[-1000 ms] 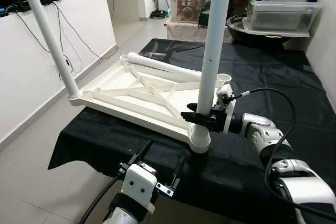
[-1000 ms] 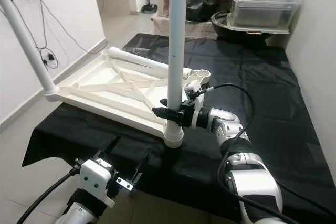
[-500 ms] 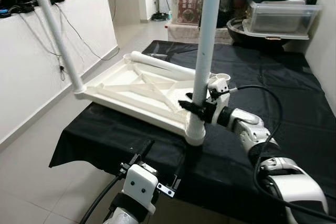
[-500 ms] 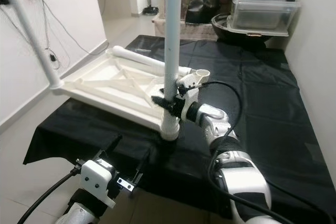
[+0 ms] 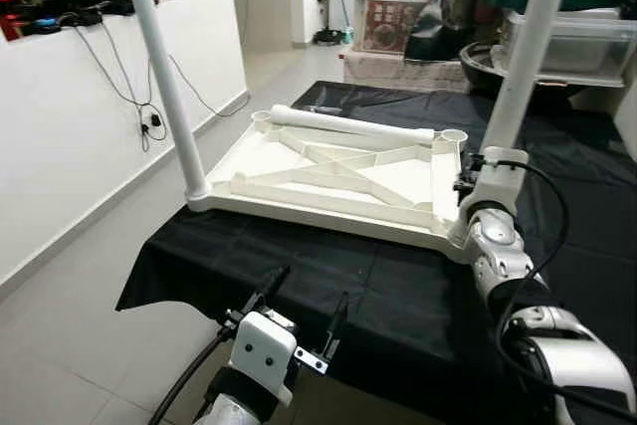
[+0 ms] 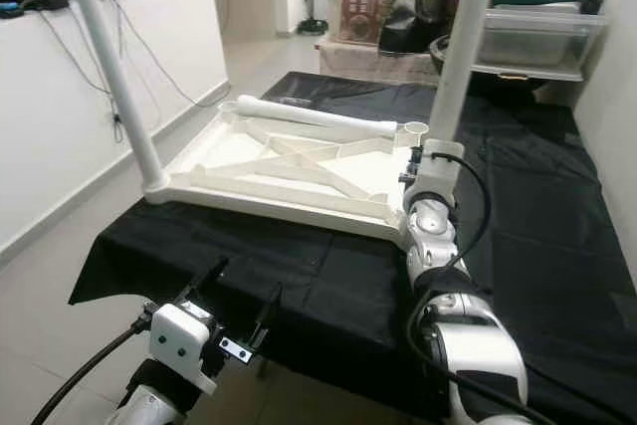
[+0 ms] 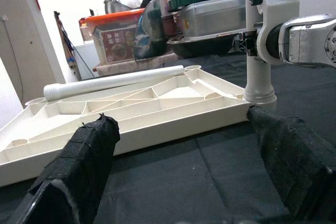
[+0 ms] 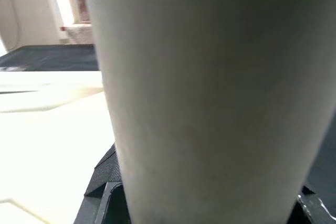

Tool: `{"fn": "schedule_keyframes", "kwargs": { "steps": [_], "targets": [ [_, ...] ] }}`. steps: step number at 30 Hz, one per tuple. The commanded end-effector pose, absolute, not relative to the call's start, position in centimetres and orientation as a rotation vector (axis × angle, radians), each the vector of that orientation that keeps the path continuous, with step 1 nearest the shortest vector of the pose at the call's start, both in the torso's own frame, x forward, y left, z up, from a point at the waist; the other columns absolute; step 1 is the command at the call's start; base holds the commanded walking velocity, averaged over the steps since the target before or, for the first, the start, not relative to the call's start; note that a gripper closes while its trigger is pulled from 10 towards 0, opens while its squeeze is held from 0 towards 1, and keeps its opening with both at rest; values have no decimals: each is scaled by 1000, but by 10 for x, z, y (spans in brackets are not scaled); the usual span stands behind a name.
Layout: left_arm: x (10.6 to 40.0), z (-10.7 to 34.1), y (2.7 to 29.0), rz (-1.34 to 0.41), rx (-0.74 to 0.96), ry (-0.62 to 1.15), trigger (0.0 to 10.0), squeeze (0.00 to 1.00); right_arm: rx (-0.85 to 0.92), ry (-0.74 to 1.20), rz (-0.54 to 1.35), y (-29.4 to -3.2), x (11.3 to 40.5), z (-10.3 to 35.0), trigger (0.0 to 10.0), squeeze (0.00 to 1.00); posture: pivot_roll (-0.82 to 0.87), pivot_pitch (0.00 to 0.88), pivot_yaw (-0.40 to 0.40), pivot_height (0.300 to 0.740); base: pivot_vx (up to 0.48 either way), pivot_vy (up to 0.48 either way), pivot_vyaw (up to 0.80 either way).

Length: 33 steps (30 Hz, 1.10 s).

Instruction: Building children table

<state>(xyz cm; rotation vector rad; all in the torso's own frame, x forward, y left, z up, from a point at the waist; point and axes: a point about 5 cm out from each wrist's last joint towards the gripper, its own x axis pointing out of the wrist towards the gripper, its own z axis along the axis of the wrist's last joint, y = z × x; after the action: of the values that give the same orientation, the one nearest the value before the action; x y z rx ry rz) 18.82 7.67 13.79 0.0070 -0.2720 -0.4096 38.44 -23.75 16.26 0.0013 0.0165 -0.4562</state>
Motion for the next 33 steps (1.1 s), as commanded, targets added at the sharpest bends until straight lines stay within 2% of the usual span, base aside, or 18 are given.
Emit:
{"fn": "schedule_keyframes", "kwargs": {
  "steps": [1,3,4,8,9,13,14,17,20,24,25,27,28,29,30,33],
  "targets": [
    [188,134,78,-410,2,-245,10000,0,12,186,-572,-246,369,124,0,0,44,0,10,740,0,0,0],
    [188,134,78,-412,2,-243,10000,0,53,223,-601,-230,366,114,0,0,43,0,9,740,0,0,0],
    [188,134,78,-413,2,-243,10000,0,56,216,-561,-219,367,113,10000,0,43,0,9,740,0,0,0],
    [188,134,78,-414,3,-243,10000,0,76,169,-483,-203,371,117,10000,0,43,0,9,740,0,0,0],
    [188,134,78,-413,2,-243,10000,0,65,49,-365,-187,377,132,10000,1000,43,0,9,740,0,0,0],
    [188,134,78,-413,3,-243,10000,0,47,-27,-297,-179,381,143,10000,1000,43,0,9,740,0,0,0],
    [188,134,78,-413,2,-242,10000,0,65,-47,-259,-177,382,147,10000,0,43,0,9,740,0,0,0],
    [188,134,78,-413,2,-243,10000,0,84,-71,-197,-177,385,153,10000,0,43,0,9,740,0,0,0],
    [188,134,78,-409,2,-244,10000,0,154,-97,40,-182,392,168,10000,0,43,0,9,740,0,0,0],
    [188,134,78,-410,2,-244,10000,0,172,-88,160,-185,393,174,10000,0,45,0,11,740,0,0,0],
    [189,134,78,-410,2,-244,10000,0,165,-71,265,-186,394,177,10000,0,45,0,11,740,0,0,0],
    [189,134,78,-410,2,-244,10000,0,165,-71,265,-186,394,177,10000,0,45,0,11,740,0,0,0],
    [189,134,78,-410,2,-244,10000,0,166,-51,352,-187,393,178,10000,0,46,0,12,740,0,0,0],
    [189,134,78,-410,3,-244,10000,0,172,-20,516,-183,390,179,10000,0,47,0,12,740,0,0,0],
    [189,134,78,-410,3,-244,10000,0,172,-20,516,-183,390,179,10000,0,47,0,12,740,0,0,0],
    [189,135,79,-410,6,-245,10000,0,174,38,817,-175,380,177,10000,0,47,0,12,740,0,0,0]
  ]
}}
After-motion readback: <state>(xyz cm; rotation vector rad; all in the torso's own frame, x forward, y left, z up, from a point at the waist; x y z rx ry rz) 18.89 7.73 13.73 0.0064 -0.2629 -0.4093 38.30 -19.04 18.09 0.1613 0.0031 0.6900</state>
